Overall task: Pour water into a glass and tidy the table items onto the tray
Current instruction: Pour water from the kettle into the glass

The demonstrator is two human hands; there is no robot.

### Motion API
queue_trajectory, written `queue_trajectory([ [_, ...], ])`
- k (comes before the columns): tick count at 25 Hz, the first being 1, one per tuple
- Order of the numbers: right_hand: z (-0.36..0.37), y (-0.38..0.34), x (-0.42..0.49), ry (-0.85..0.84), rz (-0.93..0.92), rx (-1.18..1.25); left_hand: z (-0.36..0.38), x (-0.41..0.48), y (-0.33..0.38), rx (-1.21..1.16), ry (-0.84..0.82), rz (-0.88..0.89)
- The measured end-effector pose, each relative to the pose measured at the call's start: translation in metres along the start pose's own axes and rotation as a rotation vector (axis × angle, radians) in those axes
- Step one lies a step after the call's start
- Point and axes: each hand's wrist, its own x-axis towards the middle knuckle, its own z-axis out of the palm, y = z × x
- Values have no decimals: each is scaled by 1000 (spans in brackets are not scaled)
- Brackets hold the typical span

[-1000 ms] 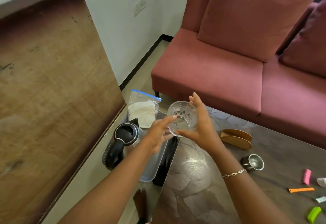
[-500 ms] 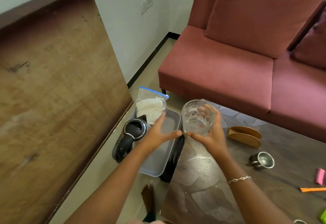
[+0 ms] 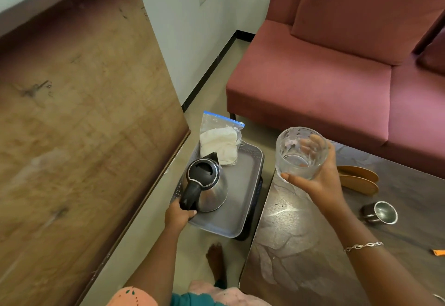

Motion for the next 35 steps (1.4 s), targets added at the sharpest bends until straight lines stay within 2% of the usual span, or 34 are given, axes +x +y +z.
queue_trajectory([
  [5,-3,-3,-6,38,12,14,8,0,19,-46,94,71],
  [9,-13,-3,-16,42,27,12,2,-9,44,-41,231,178],
  [12,-27,-3,-25,69,14,1,-12,-30,71,-147,187,278],
  [14,-36,-2,-32,78,8,5,-26,-49,96,-203,191,386],
  [19,-56,-5,-50,57,-11,16,-60,-121,182,-137,275,767],
  [26,-87,0,-72,65,-32,17,-69,-199,256,-1,500,1164],
  [31,-107,1,-87,44,-28,15,-50,-235,279,41,596,1354],
  [35,-117,4,-99,45,-14,22,-38,-254,281,118,605,1452],
])
